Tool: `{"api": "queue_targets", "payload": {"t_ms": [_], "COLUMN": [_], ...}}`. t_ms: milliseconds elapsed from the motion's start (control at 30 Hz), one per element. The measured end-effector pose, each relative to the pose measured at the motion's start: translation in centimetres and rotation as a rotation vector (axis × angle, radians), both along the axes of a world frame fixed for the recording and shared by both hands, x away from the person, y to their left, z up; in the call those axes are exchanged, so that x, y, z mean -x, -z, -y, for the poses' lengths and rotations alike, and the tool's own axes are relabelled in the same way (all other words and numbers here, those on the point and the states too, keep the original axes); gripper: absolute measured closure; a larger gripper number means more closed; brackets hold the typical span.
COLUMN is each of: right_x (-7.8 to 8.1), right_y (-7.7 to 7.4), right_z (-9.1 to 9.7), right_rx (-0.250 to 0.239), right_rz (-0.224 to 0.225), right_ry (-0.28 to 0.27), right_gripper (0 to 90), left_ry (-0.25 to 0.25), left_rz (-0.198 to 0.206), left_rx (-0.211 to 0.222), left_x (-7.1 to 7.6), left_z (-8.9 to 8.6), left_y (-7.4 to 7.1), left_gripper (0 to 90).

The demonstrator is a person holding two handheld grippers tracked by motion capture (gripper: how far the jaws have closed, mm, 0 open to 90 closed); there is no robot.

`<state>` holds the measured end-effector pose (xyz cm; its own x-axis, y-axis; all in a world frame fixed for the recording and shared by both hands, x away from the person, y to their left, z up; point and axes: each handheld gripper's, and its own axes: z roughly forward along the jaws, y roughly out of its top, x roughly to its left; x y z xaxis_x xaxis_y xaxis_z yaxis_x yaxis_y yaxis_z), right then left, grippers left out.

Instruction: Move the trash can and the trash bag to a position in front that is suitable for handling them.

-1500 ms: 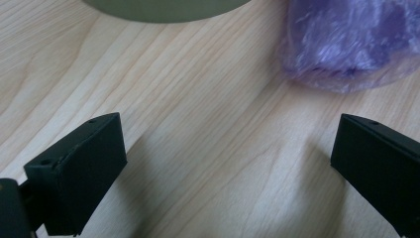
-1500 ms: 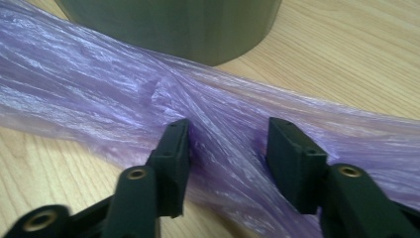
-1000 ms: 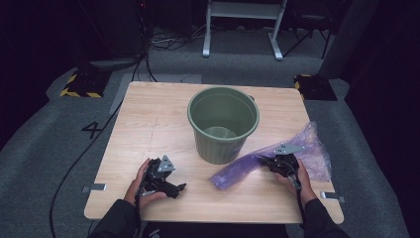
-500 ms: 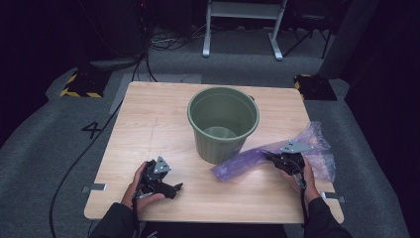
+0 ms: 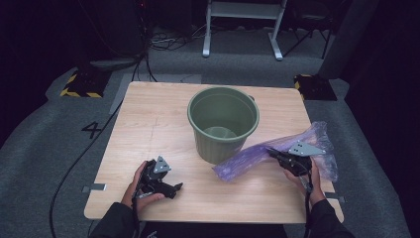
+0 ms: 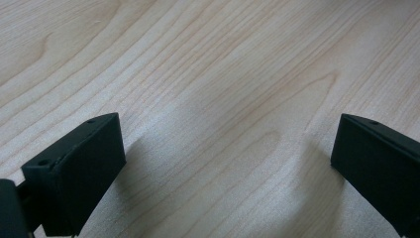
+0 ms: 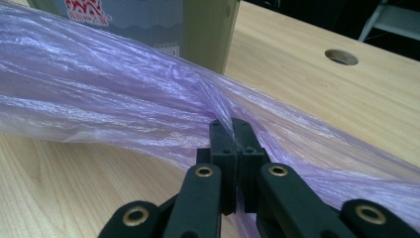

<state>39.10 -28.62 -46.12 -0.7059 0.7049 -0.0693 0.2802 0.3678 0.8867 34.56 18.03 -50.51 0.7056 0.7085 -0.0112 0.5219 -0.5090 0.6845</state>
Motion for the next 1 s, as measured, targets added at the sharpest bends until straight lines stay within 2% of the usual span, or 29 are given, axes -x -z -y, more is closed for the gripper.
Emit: {"api": "queue_targets", "payload": {"t_ms": [467, 833, 1000], "right_x": [1.1, 1.9, 2.3], "right_y": [-2.5, -3.5, -4.4], "right_z": [0.4, 0.5, 0.7], "right_rx": [-0.04, -0.053, -0.078], "right_rz": [0.087, 0.135, 0.166], "right_ry": [-0.013, -0.022, -0.017], "right_gripper": [90.0, 90.0, 90.0], "left_ry": [0.005, 0.005, 0.005], "left_rz": [-0.001, 0.001, 0.0], "left_rx": [0.0, -0.003, -0.001], "left_x": [-0.1, 0.0, -0.1], "left_z": [-0.1, -0.1, -0.1], "left_y": [0.0, 0.0, 0.0], "left_gripper": [0.0, 0.0, 0.0]}}
